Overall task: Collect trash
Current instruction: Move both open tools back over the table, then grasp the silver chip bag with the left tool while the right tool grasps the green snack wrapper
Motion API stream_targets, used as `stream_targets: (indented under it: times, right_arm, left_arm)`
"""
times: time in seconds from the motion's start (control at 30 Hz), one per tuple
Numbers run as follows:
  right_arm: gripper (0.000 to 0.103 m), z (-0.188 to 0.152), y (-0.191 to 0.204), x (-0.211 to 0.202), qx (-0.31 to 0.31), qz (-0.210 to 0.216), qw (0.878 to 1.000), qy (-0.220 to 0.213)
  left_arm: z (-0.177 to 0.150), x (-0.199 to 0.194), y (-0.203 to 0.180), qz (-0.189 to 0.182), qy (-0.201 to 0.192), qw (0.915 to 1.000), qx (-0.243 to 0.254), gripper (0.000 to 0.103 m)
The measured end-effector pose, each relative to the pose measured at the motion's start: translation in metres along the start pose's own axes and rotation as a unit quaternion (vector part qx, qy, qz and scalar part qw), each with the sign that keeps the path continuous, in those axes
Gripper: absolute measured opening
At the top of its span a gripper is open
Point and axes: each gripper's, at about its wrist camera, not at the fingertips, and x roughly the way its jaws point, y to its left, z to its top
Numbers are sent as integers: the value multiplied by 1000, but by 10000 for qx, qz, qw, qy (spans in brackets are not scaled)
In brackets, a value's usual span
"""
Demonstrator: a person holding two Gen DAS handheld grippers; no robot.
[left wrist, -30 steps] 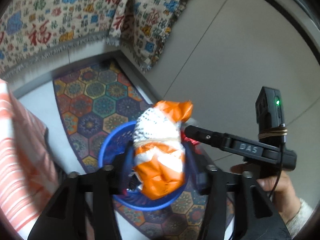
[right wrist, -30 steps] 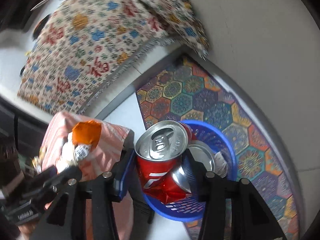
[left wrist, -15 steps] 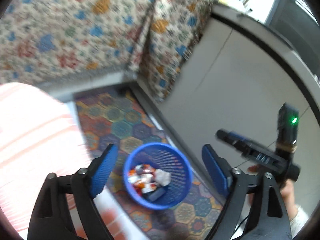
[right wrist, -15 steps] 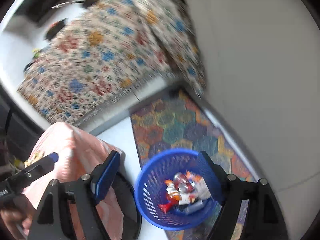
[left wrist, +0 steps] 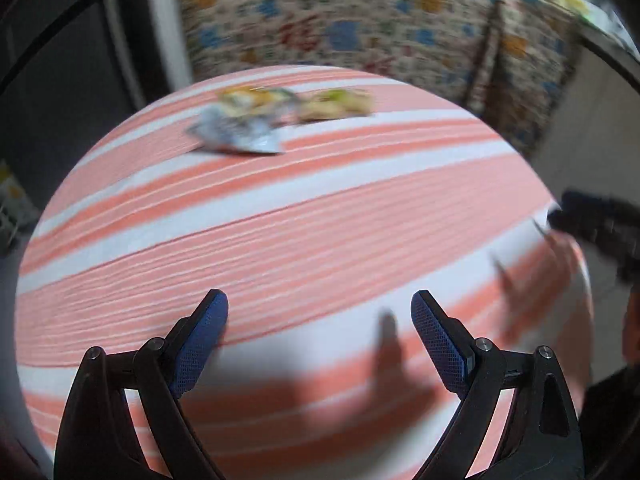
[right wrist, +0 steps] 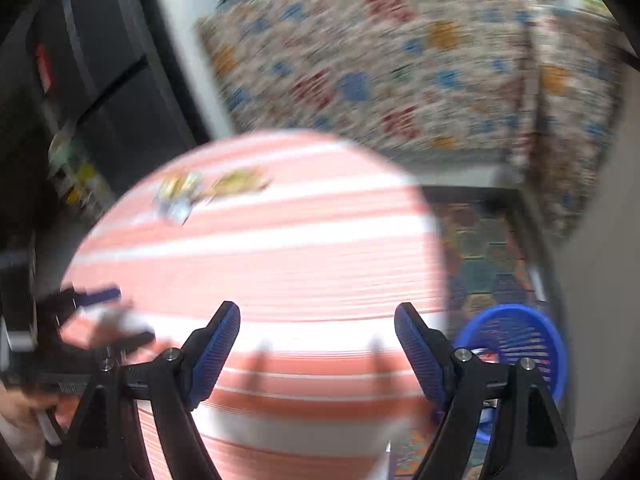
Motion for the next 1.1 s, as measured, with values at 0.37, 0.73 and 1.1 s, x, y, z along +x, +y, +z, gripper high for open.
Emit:
stream_targets:
  times: [0.37,0.73,1.1]
  right_arm:
    - [82,-6,70,72,-952,-323,9944,321]
    - [89,-6,74,74,-949,-232,9946,355]
    - [88,86,29,91,-700,672,9951,167]
  left_arm:
    - [35,49,54,132,90,9999,-51,103]
    - [133,108,57,-144,-69,9999,25,102]
    - [122,87,61,-755,-418,9961,190,48]
